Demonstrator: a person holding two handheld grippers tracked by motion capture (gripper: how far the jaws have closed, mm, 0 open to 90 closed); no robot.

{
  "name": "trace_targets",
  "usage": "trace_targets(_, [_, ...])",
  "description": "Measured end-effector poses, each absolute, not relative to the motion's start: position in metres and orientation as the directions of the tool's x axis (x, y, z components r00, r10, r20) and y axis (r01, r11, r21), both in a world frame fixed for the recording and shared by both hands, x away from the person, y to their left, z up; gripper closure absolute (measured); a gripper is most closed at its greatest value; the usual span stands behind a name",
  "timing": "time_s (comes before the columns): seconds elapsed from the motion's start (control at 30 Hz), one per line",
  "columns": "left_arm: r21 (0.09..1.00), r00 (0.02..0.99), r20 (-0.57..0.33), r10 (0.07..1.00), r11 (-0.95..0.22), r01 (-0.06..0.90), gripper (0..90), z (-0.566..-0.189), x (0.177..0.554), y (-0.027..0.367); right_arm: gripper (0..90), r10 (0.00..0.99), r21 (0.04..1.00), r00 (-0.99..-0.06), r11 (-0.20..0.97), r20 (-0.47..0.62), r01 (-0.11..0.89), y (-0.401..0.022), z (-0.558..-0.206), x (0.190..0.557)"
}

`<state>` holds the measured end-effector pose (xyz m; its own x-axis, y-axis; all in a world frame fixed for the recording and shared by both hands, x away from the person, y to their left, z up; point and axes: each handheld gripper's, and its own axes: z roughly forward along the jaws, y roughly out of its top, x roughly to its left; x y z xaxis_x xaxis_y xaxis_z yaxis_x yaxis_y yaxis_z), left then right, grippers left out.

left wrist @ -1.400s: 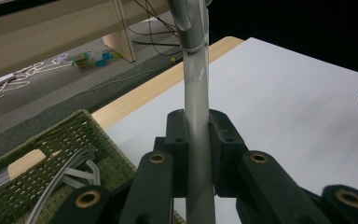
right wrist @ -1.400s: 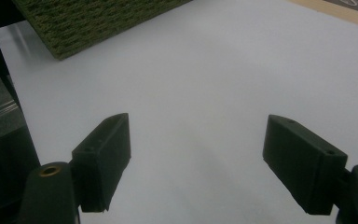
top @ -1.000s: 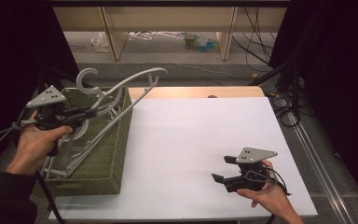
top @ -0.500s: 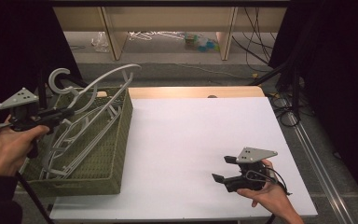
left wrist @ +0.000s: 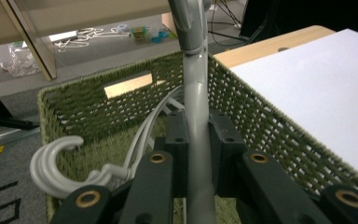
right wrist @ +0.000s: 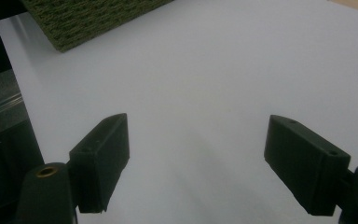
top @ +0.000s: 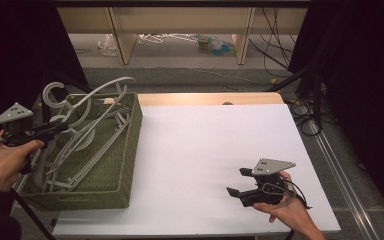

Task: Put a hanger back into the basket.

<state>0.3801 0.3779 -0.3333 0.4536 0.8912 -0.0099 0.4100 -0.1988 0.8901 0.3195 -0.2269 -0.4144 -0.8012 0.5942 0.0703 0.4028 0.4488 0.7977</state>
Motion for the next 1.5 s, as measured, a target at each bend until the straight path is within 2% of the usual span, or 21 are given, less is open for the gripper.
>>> trace_targets(0.53, [0.834,0.45,-0.002,0.893,-0.247,0.493,79.2,-0.363,0.382,0.384,23.4,0.593,0.792,-0.802,0.455,0.07,0.406,-0.226,-0.416,0.32])
trace_targets(0.9, [0.785,0.518,-0.004,0.855,-0.319,0.532,79.0,-0.388,0.4,0.38,23.4,0.589,0.789,-0.805,0.461,0.07,0.406,-0.226,-0.416,0.32])
trace_targets(1.07, [0.77,0.429,-0.089,0.899,-0.211,0.602,78.9,-0.4,0.4,0.381,23.4,0.584,0.786,-0.808,0.465,0.074,0.408,-0.226,-0.417,0.32])
trace_targets(1.1, [0.779,0.451,-0.061,0.89,-0.24,0.579,78.8,-0.401,0.403,0.385,23.4,0.583,0.785,-0.809,0.466,0.073,0.407,-0.226,-0.417,0.32])
trace_targets(1.17, [0.762,0.4,-0.117,0.909,-0.176,0.623,78.4,-0.403,0.401,0.384,23.4,0.585,0.787,-0.808,0.464,0.073,0.407,-0.226,-0.418,0.32])
trace_targets(1.2, [0.764,0.401,-0.113,0.909,-0.178,0.62,78.3,-0.404,0.402,0.384,23.4,0.585,0.786,-0.808,0.465,0.072,0.407,-0.226,-0.418,0.32])
trace_targets(1.27, [0.789,0.46,-0.05,0.886,-0.248,0.563,77.9,-0.405,0.408,0.388,23.4,0.583,0.786,-0.809,0.466,0.072,0.406,-0.226,-0.418,0.32])
trace_targets(1.3, [0.767,0.453,-0.043,0.891,-0.261,0.586,77.6,-0.403,0.407,0.388,23.4,0.584,0.785,-0.808,0.465,0.075,0.408,-0.226,-0.418,0.32])
trace_targets(1.33, [0.754,0.394,-0.094,0.914,-0.193,0.628,77.1,-0.404,0.403,0.384,23.3,0.584,0.786,-0.808,0.465,0.074,0.408,-0.226,-0.418,0.32])
trace_targets(1.37, [0.748,0.36,-0.109,0.926,-0.162,0.643,76.6,-0.405,0.402,0.383,23.3,0.584,0.786,-0.809,0.466,0.073,0.407,-0.226,-0.418,0.32])
trace_targets(1.47, [0.749,0.359,-0.076,0.93,-0.184,0.636,74.0,-0.406,0.405,0.385,23.3,0.585,0.785,-0.808,0.465,0.075,0.409,-0.226,-0.418,0.32])
trace_targets(1.5, [0.739,0.424,0.0,0.906,-0.285,0.611,73.5,-0.404,0.408,0.391,23.3,0.585,0.786,-0.808,0.464,0.074,0.408,-0.226,-0.418,0.32])
